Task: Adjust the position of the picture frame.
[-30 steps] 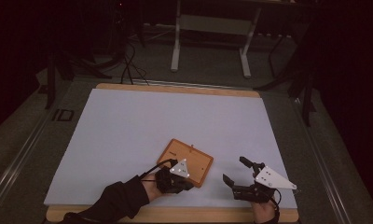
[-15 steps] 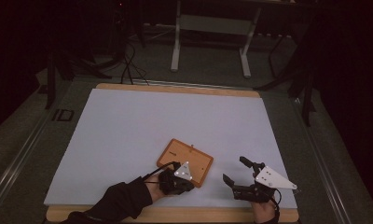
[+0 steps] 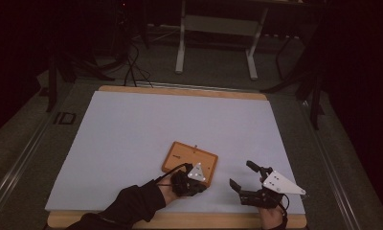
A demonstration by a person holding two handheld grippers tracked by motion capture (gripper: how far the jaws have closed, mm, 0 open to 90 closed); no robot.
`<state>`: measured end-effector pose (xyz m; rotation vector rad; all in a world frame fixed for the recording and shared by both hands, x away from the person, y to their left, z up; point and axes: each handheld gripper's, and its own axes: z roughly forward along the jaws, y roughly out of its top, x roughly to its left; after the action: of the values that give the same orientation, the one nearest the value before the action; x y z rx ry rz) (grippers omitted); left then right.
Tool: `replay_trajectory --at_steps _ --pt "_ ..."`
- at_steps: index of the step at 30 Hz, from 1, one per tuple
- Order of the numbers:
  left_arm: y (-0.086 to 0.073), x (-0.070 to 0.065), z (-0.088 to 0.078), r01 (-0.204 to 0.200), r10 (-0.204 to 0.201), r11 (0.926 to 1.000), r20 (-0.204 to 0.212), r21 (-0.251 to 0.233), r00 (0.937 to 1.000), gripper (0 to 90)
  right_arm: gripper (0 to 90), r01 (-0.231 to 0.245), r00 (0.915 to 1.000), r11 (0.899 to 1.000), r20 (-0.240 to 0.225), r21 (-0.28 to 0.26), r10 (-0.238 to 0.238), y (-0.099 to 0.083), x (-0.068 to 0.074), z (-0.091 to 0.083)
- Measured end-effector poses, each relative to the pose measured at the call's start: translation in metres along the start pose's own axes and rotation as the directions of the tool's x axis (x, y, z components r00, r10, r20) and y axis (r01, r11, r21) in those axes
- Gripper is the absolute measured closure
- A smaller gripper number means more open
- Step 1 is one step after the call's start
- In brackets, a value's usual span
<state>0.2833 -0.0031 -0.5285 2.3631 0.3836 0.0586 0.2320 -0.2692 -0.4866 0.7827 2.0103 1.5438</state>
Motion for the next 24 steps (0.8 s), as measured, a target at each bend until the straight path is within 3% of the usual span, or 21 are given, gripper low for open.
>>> replay_trajectory --at_steps 5,14,24 --pt "0.011 0.0 0.003 0.0 -0.001 0.9996 -0.009 -0.027 1.0 90.0 12.6 0.001 1.0 1.0 0.0 -0.002 -0.001 0.0 0.0 0.0" --pt "0.009 0.0 0.006 -0.014 0.014 0.9999 -0.015 -0.002 0.9998 90.0 12.6 -0.005 1.0 1.0 -0.003 -0.002 0.005 0.0 -0.001 0.0" --pt "0.013 0.009 0.011 0.009 -0.01 0.9999 -0.046 -0.012 0.9989 90.0 12.6 -0.003 1.0 1.0 -0.003 -0.003 0.003 0.0 -0.001 -0.001"
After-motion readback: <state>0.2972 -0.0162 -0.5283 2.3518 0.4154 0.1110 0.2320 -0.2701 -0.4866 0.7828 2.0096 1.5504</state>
